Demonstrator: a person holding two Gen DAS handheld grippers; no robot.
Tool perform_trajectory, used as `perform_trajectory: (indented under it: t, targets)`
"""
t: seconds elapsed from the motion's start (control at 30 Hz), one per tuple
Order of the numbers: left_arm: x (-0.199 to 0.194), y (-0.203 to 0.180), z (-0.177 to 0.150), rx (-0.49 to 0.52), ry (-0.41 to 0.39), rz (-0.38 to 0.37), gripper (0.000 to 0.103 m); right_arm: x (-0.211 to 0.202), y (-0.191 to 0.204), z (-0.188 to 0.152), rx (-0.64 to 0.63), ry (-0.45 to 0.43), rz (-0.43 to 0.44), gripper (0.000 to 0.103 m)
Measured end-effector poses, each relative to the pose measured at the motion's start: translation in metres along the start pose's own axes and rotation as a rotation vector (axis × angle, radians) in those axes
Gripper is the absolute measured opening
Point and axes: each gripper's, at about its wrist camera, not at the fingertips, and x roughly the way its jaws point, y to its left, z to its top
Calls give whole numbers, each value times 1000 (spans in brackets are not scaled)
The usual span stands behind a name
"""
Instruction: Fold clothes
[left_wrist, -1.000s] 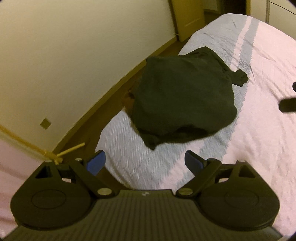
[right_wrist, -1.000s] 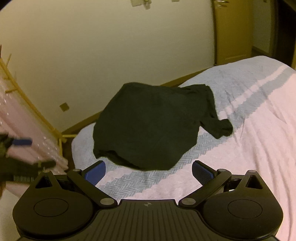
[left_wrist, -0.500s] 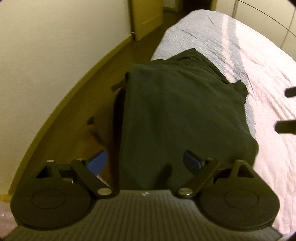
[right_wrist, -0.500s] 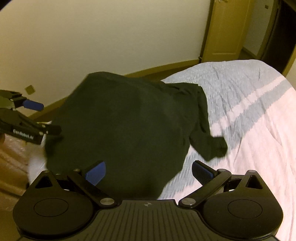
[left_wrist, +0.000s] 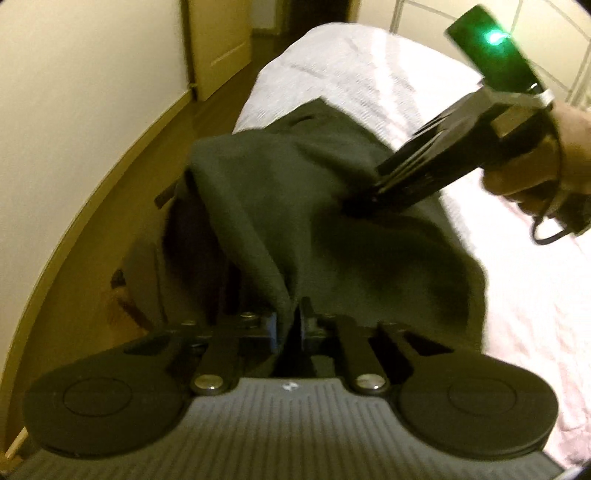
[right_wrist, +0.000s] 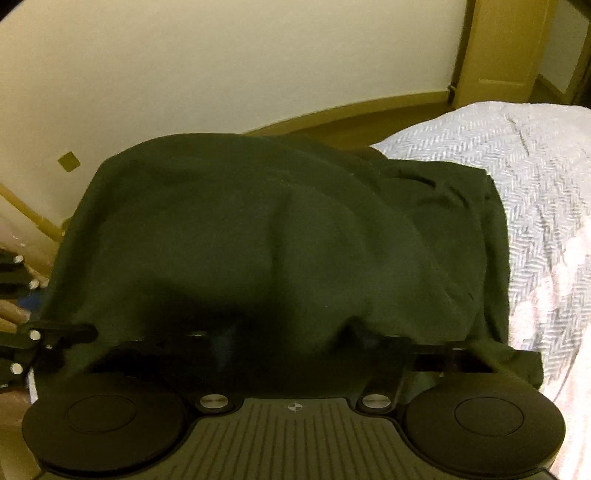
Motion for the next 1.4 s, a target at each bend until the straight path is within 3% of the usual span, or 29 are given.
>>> perform_trajectory:
  t: [0.07, 0.13, 0.3, 0.4, 0.5, 0.63, 0.7, 0.83, 0.93, 0.97, 1.0, 1.07, 1.13, 1.2, 1.27, 1.4]
  targets:
    - [-15, -4, 7, 18, -48, -41, 6, -9, -4, 3, 5, -20, -7, 15]
    - [-33, -16, 20, 71, -110, -84, 6, -32, -7, 1, 16, -59, -26, 6]
    - [-80, -67, 59, 239, -262, -205, 5, -121, -31, -23, 78, -199, -103, 5]
    - [-103, -128, 67, 341, -310, -299, 5, -185, -48, -59, 130, -272, -181, 5]
    - [-120, -204, 58, 443, -318, -403, 5, -249, -65, -120, 207, -326, -275, 5]
    - [-138, -309, 41, 574, -310, -547, 5, -322, -83, -229, 328, -339, -388, 5]
    - [-129, -368, 22, 624, -253, -617, 5, -351, -91, -295, 401, -317, -437, 5]
    - [-95, -474, -19, 703, -59, -720, 6, -384, -108, -433, 588, -215, -514, 5]
    - [-83, -486, -35, 717, -4, -677, 10, -398, -123, -537, 740, -82, -569, 5]
    - [-80, -489, -40, 721, 14, -662, 21, -402, -121, -570, 800, -21, -561, 6]
    - [-76, -493, -45, 726, 32, -647, 29, -404, -122, -595, 853, 23, -542, 7]
    - [-68, -500, -55, 734, 68, -617, 31, -411, -115, -631, 912, 45, -543, 10]
    - [-60, -507, -66, 742, 104, -587, 34, -421, -104, -645, 909, 43, -576, 15]
    - [-52, -514, -76, 750, 140, -557, 41, -427, -103, -660, 933, 10, -566, 29]
    - [-44, -521, -86, 758, 175, -527, 42, -421, -101, -653, 941, -42, -539, 54]
    - [-10, -505, -72, 750, 191, -416, 55, -391, -109, -617, 871, -87, -479, 64]
